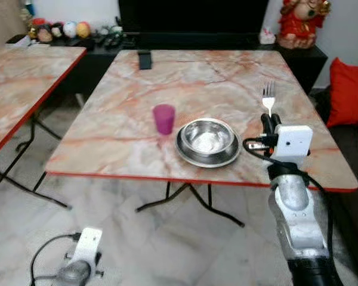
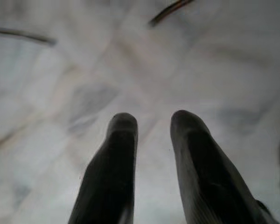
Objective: Setting the table
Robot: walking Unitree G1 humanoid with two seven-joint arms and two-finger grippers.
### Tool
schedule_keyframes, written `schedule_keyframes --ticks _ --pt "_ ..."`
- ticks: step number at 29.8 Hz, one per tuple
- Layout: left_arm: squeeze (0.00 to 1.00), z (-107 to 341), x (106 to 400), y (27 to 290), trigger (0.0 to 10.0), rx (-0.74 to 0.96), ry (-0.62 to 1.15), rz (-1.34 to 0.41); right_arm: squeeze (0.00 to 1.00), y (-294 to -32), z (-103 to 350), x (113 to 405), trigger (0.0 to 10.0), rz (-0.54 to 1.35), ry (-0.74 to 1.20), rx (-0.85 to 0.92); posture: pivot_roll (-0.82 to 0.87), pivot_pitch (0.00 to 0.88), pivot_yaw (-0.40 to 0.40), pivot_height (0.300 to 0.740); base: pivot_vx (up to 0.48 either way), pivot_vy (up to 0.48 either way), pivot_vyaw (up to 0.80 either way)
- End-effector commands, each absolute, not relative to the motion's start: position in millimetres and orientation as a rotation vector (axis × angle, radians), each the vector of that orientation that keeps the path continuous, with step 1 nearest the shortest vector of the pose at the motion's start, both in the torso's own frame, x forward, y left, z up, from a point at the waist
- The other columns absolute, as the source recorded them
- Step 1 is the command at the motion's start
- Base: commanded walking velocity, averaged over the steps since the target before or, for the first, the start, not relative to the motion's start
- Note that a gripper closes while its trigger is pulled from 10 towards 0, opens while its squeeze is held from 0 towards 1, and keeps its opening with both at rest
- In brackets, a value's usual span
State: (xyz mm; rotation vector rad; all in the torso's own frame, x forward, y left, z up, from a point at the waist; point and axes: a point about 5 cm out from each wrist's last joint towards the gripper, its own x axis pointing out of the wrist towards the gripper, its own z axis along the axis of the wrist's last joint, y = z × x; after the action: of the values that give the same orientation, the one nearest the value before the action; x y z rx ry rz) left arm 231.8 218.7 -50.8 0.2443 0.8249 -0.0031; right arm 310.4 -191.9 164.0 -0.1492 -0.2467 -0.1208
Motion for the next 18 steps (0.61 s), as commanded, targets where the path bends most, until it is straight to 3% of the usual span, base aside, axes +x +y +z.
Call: schedule_keyframes --ticks 1,13,18 --pt "0.0 -49.6 230.1 228.8 10.0 0.257 0.835 0.021 0.0 -184.4 170.1 312.5 10.0 -0.101 -0.272 -0.133 -0.01 0.0 -0.001 0.74 0.368 0.0 0.0" --pt "0.0 -49.5 230.3 228.5 10.0 0.26 0.836 0.012 0.0 -185.8 169.9 313.0 10.0 -0.114 -0.267 -0.128 -0.01 0.0 0.003 0.74 0.354 0.0 0.0" --pt "0.0 -49.2 230.9 228.3 10.0 0.258 0.833 0.01 0.0 -185.4 163.1 315.8 10.0 -0.126 -0.189 -0.139 -0.01 0.0 0.001 0.74 0.0 0.0 0.0"
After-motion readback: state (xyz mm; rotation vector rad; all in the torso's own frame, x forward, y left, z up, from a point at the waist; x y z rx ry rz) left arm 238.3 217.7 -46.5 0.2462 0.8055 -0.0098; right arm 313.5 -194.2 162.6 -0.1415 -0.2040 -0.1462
